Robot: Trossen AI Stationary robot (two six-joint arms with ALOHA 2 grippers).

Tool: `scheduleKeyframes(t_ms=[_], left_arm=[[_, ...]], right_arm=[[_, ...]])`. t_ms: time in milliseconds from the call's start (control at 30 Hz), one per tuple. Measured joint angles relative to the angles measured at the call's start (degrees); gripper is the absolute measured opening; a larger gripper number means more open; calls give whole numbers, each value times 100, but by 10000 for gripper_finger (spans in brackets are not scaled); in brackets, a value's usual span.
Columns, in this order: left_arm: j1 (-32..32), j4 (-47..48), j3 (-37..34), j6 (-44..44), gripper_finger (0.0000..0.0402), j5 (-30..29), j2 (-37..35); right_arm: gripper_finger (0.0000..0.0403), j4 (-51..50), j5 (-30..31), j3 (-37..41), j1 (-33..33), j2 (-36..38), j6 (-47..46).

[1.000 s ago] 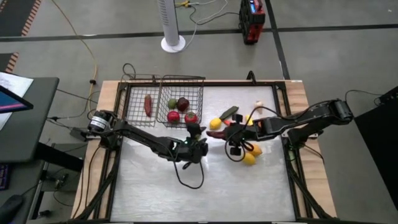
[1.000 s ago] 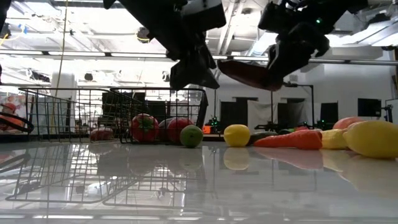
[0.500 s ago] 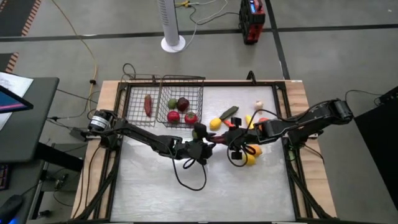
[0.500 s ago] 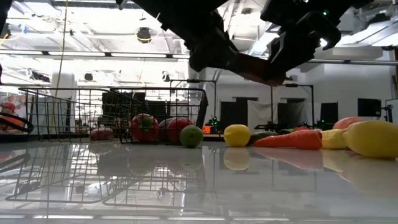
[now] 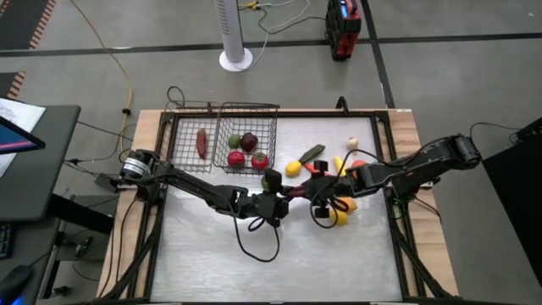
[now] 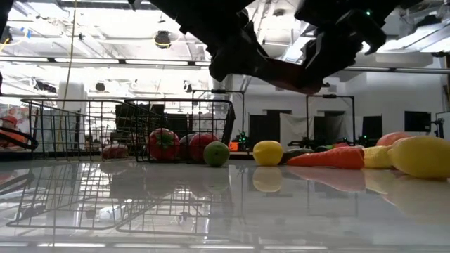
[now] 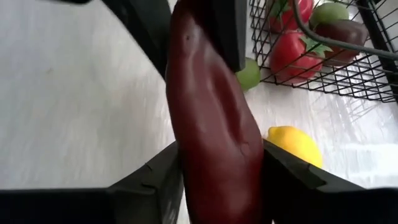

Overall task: Sort produce into baskets
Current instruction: Put the purple chili pepper into the left wire basket

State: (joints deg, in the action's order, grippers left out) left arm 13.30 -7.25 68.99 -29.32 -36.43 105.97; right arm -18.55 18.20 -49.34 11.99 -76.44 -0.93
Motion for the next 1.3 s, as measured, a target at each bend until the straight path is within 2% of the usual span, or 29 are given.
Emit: scheduleKeyframes(t_ms=[300,467,700,833,967,1133,1300], left_arm=[[-17,50,0,4,126,-4,0],[-26,427,0,344,125,1,-21],[-199,955,-234,889,125,152,-427],[-398,1051,-590,1155,125,166,-962],[-639,1409,-907,1650,125,138,-1737],[-1044,1905,-1354,2410,125,-82,-2863],[-1859,3232,-1661,3478,125,-398,-3923]], right_arm=[[287,-59,-132,-383,64,17,16],[302,-313,-415,-766,79,226,129],[307,-744,-219,-890,62,1165,8],[307,-1196,230,-860,78,1817,-334],[307,-1320,606,-509,77,2419,-764],[307,-868,1043,273,76,2927,-1039],[307,46,1323,1101,72,3207,-1228]])
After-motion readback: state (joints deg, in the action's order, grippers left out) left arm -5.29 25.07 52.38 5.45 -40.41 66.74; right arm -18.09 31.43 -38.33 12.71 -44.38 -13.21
